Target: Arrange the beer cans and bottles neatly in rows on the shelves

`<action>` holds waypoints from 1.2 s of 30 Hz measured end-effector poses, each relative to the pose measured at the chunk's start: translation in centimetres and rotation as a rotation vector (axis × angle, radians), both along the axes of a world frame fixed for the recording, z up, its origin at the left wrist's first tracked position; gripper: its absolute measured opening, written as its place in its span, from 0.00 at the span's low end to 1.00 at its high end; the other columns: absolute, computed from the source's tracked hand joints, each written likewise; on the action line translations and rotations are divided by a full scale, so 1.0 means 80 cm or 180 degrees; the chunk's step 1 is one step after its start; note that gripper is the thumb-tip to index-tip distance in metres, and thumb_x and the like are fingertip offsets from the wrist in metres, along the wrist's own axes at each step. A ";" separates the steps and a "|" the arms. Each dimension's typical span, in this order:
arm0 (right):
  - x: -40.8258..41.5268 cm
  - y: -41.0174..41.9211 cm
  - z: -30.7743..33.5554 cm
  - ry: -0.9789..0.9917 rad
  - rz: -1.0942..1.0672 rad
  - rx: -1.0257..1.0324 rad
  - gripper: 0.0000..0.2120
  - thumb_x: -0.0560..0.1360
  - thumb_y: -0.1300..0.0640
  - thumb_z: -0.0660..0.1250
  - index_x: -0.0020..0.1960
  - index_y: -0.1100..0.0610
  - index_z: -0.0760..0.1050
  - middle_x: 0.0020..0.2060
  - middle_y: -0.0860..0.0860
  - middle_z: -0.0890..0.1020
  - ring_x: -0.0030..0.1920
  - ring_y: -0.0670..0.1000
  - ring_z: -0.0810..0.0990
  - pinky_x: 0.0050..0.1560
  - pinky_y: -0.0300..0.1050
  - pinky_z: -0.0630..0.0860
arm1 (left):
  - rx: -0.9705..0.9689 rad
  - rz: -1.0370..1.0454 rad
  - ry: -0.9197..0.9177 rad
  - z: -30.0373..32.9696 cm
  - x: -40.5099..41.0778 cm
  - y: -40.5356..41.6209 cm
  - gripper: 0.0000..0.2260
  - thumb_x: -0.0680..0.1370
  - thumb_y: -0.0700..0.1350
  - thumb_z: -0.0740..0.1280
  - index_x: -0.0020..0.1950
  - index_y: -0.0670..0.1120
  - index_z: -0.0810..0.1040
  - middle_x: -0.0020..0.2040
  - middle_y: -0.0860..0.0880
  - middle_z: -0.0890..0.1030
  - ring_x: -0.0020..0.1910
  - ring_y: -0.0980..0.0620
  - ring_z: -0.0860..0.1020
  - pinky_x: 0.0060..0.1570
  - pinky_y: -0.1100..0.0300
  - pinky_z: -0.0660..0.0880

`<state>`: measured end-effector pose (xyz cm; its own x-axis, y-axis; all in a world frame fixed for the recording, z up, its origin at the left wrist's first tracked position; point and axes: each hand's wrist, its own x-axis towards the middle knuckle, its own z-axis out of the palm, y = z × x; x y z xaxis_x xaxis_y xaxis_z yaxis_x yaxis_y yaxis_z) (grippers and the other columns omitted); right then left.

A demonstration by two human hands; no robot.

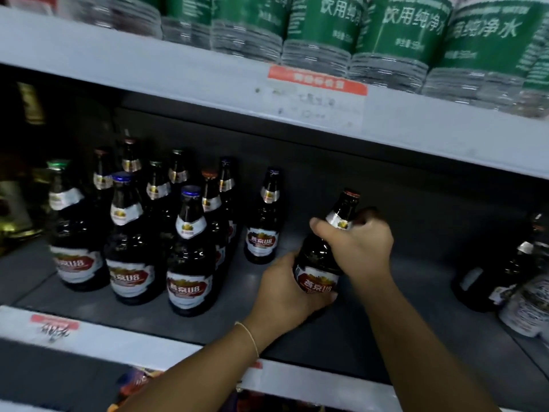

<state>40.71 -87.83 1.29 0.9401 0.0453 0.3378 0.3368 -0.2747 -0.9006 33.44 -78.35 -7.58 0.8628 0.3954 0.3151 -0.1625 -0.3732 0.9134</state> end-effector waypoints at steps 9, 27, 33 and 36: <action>-0.050 0.044 -0.006 -0.0048 0.0491 0.0081 0.20 0.62 0.49 0.83 0.46 0.52 0.76 0.40 0.47 0.83 0.39 0.43 0.83 0.38 0.39 0.81 | -0.0078 0.0323 -0.0255 -0.013 -0.028 0.052 0.27 0.60 0.47 0.82 0.53 0.60 0.74 0.49 0.59 0.81 0.48 0.65 0.80 0.49 0.65 0.78; -0.055 0.025 -0.073 -0.0019 0.1843 -0.0274 0.36 0.76 0.70 0.68 0.73 0.40 0.61 0.64 0.39 0.78 0.65 0.41 0.76 0.61 0.40 0.76 | -0.0140 0.0502 -0.0198 -0.044 -0.020 0.070 0.30 0.62 0.45 0.80 0.59 0.56 0.73 0.55 0.56 0.74 0.55 0.58 0.75 0.54 0.66 0.74; -0.052 0.050 -0.083 -0.0110 0.1588 -0.0266 0.34 0.74 0.69 0.70 0.70 0.40 0.66 0.63 0.40 0.78 0.64 0.40 0.77 0.63 0.41 0.75 | -0.0237 0.0445 -0.0062 -0.048 -0.015 0.079 0.30 0.62 0.51 0.79 0.61 0.54 0.73 0.56 0.54 0.79 0.56 0.57 0.78 0.56 0.55 0.78; -0.048 0.060 -0.087 -0.0130 0.1461 -0.0324 0.33 0.74 0.69 0.71 0.67 0.38 0.66 0.61 0.36 0.78 0.62 0.36 0.76 0.60 0.35 0.74 | -0.0277 0.0391 0.0018 -0.050 -0.014 0.084 0.32 0.63 0.54 0.77 0.64 0.54 0.71 0.57 0.54 0.80 0.57 0.56 0.79 0.57 0.52 0.78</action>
<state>36.83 -83.06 -5.68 0.8011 0.4881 0.3464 0.4787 -0.1753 -0.8603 32.28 -71.62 -11.59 0.8079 0.5237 0.2704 -0.1153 -0.3094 0.9439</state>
